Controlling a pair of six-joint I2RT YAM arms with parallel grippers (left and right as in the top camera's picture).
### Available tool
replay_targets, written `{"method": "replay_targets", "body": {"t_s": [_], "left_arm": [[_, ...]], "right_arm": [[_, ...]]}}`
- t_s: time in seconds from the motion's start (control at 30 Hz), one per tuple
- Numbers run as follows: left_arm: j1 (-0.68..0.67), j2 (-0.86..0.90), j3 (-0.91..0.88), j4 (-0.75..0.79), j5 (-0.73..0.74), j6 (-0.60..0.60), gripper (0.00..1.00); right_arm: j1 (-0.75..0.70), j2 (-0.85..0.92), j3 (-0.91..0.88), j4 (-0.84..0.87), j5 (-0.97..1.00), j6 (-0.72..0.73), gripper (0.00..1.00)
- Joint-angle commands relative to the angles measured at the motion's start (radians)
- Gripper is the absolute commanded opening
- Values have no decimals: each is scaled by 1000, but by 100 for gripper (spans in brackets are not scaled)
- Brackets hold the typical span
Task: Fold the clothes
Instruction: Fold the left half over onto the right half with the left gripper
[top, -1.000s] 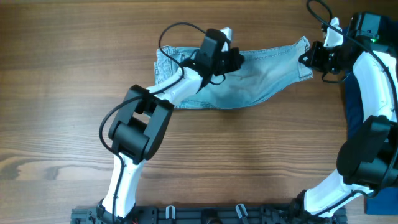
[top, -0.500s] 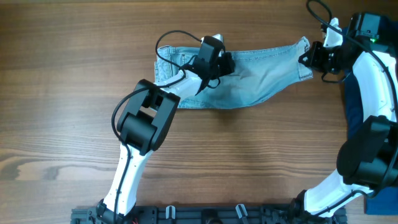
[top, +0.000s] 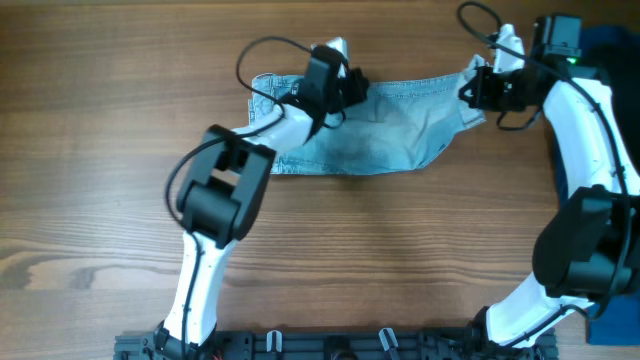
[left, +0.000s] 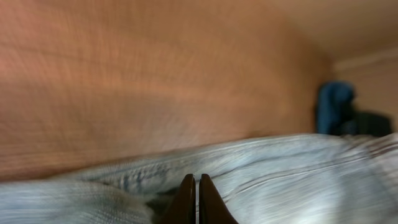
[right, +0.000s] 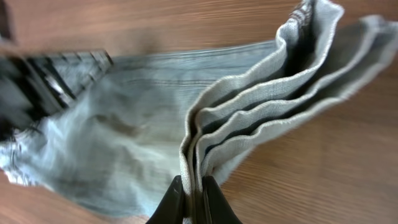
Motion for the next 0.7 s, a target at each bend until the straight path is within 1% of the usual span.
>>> {"method": "replay_targets", "body": {"t_s": [0.0,0.1,0.33,0.57,0.67], "left_arm": [[74,-193,29,-63,11,28,4],[146,-267,29,-177,11,39,4],[356,-388,29,-485,7,209,4],[558,-397,29,-763,7,208,4],[612,-397,29,-838,7,217,4]], "right_arm": [[82,-11,9,10,-11,-71,4],[138,-11,30,10,-8,-74,4],[297,-11,144,-29,28,-40,4],[465,-4,158,-9,111,5,4],[532,6,158,38,124,31,4]]}}
